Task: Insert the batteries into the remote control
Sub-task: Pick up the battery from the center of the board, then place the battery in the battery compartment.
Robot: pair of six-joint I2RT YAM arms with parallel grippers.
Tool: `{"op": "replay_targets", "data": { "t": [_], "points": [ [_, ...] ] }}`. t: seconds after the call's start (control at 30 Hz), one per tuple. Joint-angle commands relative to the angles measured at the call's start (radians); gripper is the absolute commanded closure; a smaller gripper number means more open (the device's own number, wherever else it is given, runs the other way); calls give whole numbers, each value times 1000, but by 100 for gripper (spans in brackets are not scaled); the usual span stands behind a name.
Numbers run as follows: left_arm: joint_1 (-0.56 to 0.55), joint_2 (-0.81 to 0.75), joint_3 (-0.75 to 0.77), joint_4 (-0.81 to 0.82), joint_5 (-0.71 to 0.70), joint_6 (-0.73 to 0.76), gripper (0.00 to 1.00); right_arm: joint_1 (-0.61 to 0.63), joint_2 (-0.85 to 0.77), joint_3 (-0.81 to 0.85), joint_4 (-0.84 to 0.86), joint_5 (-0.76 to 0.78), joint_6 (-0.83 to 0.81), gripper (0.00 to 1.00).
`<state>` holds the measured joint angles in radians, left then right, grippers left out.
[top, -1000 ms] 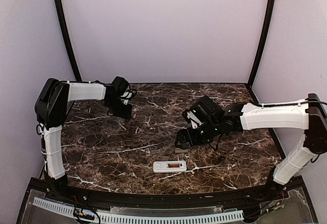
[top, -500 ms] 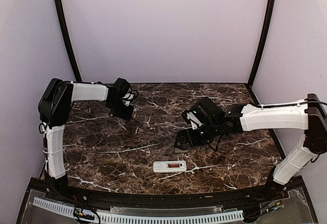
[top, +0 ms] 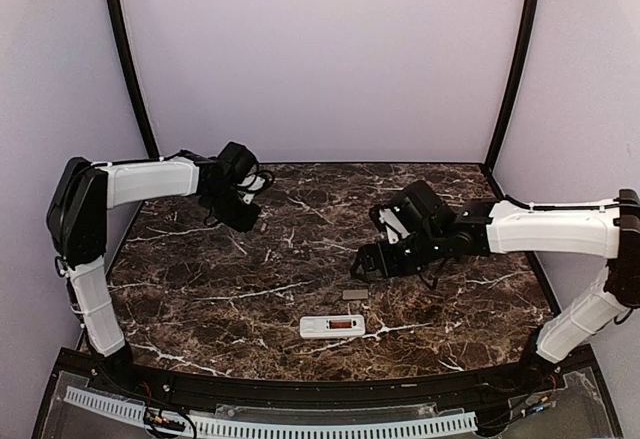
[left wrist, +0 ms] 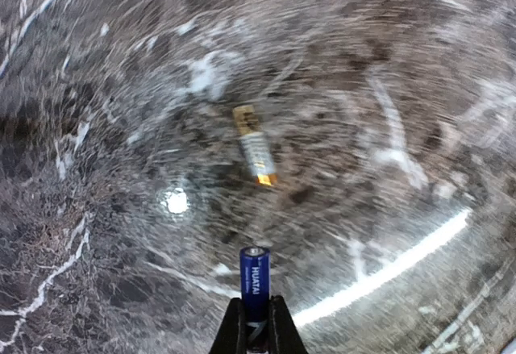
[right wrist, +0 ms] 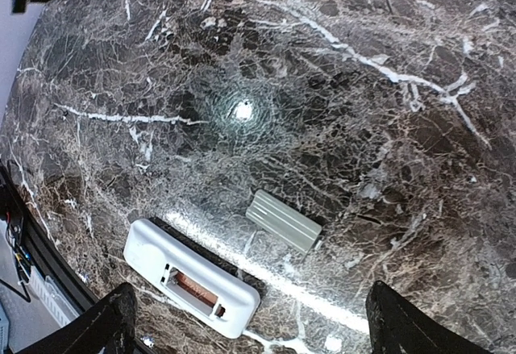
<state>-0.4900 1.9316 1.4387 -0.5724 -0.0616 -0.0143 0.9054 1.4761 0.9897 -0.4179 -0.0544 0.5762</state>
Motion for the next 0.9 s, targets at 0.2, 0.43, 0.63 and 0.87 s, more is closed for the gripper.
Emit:
{"op": "replay_targets", "data": {
  "t": [0.2,0.43,0.63,0.87],
  "points": [
    [-445,-246,-170,36,244,278,100,-105,-160,-59,-48,70,-39,2],
    [-602,-11,30,-84,161,383,100,-120,-231,-124,-42,70,-18,2],
    [-636,41,66,-93,196,396,100,-124,-278,-172,-30,73,-5,1],
    [-664,70,79,-92,199,379,100,-130,-254,-179,-2,59,-13,1]
  ]
}}
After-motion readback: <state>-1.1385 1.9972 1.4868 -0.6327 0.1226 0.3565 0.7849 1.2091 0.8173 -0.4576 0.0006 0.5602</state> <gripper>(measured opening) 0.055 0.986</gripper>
